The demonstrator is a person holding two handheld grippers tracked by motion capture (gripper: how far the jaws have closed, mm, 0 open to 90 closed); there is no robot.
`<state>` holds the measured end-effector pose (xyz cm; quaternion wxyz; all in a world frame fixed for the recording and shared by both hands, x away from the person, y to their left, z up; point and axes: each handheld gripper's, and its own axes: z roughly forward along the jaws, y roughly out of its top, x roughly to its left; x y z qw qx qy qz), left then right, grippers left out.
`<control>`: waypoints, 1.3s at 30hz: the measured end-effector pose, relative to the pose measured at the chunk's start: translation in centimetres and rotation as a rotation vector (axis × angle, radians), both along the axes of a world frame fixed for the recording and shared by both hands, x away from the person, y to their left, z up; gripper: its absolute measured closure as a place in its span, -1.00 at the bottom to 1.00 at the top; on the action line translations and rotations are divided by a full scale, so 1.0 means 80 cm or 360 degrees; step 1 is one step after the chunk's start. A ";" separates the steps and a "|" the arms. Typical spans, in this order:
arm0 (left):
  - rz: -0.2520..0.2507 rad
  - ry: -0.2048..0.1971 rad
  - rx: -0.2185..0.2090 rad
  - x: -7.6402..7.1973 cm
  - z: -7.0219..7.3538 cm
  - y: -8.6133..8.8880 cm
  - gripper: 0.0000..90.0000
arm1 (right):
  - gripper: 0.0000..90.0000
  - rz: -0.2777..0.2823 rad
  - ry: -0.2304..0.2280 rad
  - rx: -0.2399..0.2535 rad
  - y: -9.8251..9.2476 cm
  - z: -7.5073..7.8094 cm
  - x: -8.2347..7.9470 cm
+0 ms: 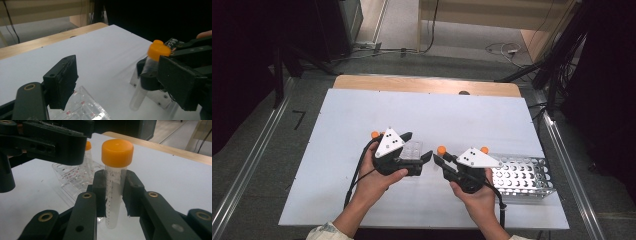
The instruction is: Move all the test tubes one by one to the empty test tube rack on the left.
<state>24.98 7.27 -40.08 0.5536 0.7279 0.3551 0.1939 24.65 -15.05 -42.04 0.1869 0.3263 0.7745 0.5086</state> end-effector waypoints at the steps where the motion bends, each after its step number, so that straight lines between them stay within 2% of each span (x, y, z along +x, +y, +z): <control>1: -0.0010 -0.0005 0.0003 -0.001 0.001 -0.001 -0.58 | 0.59 0.0006 0.0004 -0.0004 0.003 0.000 0.001; 12: -0.0077 -0.0023 -0.0008 -0.007 0.004 -0.020 -0.39 | 0.59 0.0068 0.0014 -0.0018 0.020 -0.002 -0.001; 15: -0.0075 -0.0037 -0.0005 -0.009 0.004 -0.022 -0.25 | 0.59 0.0084 0.0009 -0.0017 0.025 -0.001 -0.002; 18: -0.0071 -0.0053 -0.0014 -0.011 0.004 -0.024 -0.01 | 0.59 0.0090 0.0008 -0.0009 0.028 0.001 -0.002; 26: -0.0071 -0.0043 -0.0020 -0.011 0.003 -0.025 0.29 | 0.59 0.0094 0.0009 0.0001 0.030 0.004 -0.002; 35: -0.0058 -0.0036 -0.0049 -0.011 0.003 -0.023 0.54 | 0.59 0.0095 0.0007 -0.0001 0.031 0.003 -0.001; 39: -0.0058 -0.0038 -0.0047 -0.011 0.003 -0.022 0.56 | 0.59 0.0093 0.0010 0.0001 0.031 0.003 -0.001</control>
